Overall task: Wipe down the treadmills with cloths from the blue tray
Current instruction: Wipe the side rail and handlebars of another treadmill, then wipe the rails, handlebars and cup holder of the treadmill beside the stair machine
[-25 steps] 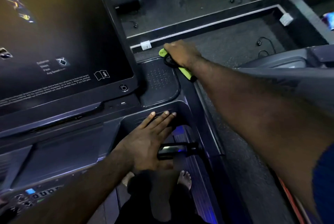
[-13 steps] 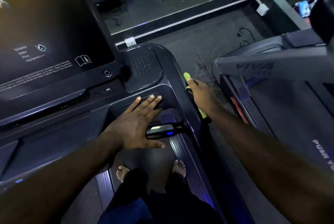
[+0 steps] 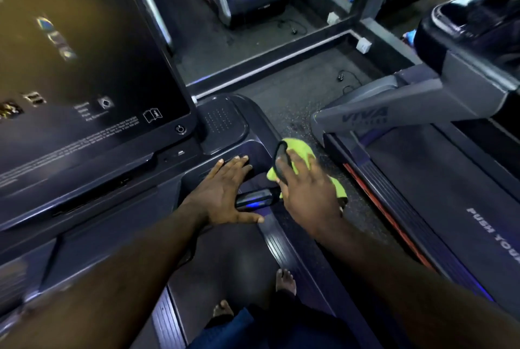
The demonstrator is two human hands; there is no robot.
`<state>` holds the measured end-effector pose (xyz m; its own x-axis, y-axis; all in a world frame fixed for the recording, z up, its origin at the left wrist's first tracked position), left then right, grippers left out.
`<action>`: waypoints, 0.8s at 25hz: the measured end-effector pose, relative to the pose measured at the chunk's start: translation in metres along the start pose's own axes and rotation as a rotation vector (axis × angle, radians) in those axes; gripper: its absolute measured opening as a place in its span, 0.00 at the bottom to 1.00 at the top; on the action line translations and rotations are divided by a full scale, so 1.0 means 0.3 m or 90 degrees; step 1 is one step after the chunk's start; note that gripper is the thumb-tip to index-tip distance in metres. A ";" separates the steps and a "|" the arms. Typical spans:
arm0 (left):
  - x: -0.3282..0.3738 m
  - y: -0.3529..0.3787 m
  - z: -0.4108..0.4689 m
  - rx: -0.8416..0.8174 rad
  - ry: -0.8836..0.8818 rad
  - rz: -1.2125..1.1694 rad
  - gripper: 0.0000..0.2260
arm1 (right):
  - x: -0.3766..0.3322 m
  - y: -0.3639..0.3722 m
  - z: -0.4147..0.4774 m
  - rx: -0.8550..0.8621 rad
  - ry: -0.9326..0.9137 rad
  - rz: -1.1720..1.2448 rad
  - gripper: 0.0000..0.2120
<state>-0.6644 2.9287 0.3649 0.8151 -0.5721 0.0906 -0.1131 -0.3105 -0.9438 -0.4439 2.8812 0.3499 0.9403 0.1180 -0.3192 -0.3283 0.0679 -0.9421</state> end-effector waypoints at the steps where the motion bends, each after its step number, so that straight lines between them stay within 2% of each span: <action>1: -0.002 -0.001 -0.006 0.014 -0.005 -0.045 0.64 | -0.025 -0.003 -0.024 0.001 -0.051 0.017 0.24; 3: -0.004 -0.022 -0.032 0.021 -0.020 -0.159 0.66 | -0.077 -0.036 -0.064 0.029 -0.126 0.115 0.22; 4: -0.007 -0.032 -0.045 0.024 -0.033 -0.229 0.65 | -0.098 -0.054 -0.074 0.036 -0.120 0.215 0.21; 7: 0.012 -0.082 -0.108 0.075 -0.033 -0.514 0.48 | -0.177 -0.145 -0.059 0.037 0.071 0.582 0.16; 8: 0.017 -0.107 -0.129 0.089 -0.030 -0.647 0.40 | -0.202 -0.175 -0.056 0.067 0.100 0.624 0.19; 9: 0.026 -0.143 -0.144 0.092 -0.030 -0.781 0.32 | -0.232 -0.212 -0.059 0.083 0.104 0.629 0.25; 11: 0.049 -0.214 -0.167 0.086 -0.019 -0.988 0.26 | -0.286 -0.250 -0.075 0.031 0.091 0.646 0.45; 12: 0.053 -0.245 -0.180 0.091 -0.029 -1.021 0.26 | -0.309 -0.263 -0.086 -0.002 0.090 0.678 0.53; 14: 0.052 -0.281 -0.202 0.112 -0.055 -0.984 0.24 | -0.346 -0.281 -0.124 -0.024 0.105 0.771 0.58; 16: 0.059 -0.285 -0.227 0.076 -0.033 -0.989 0.24 | -0.383 -0.312 -0.154 0.029 0.181 0.829 0.55; 18: 0.068 -0.294 -0.259 0.025 -0.001 -1.032 0.23 | -0.407 -0.342 -0.171 0.097 0.248 0.788 0.52; 20: 0.077 -0.309 -0.290 -0.021 0.035 -1.079 0.19 | -0.420 -0.356 -0.174 0.080 0.277 0.800 0.44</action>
<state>-0.6845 2.8784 0.4823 0.0043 0.3718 0.9283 0.7894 -0.5711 0.2251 -0.5228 2.8074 0.4855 -0.0608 -0.1541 -0.9862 -0.9707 0.2394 0.0224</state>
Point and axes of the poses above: each hand's wrist, its own z-axis towards the middle knuckle, its own y-axis out of the palm, x = y × z, the point moved 2 cm from there along z, towards the middle knuckle, and after that the axes turned 14 degrees about z, right-handed, at the moved point
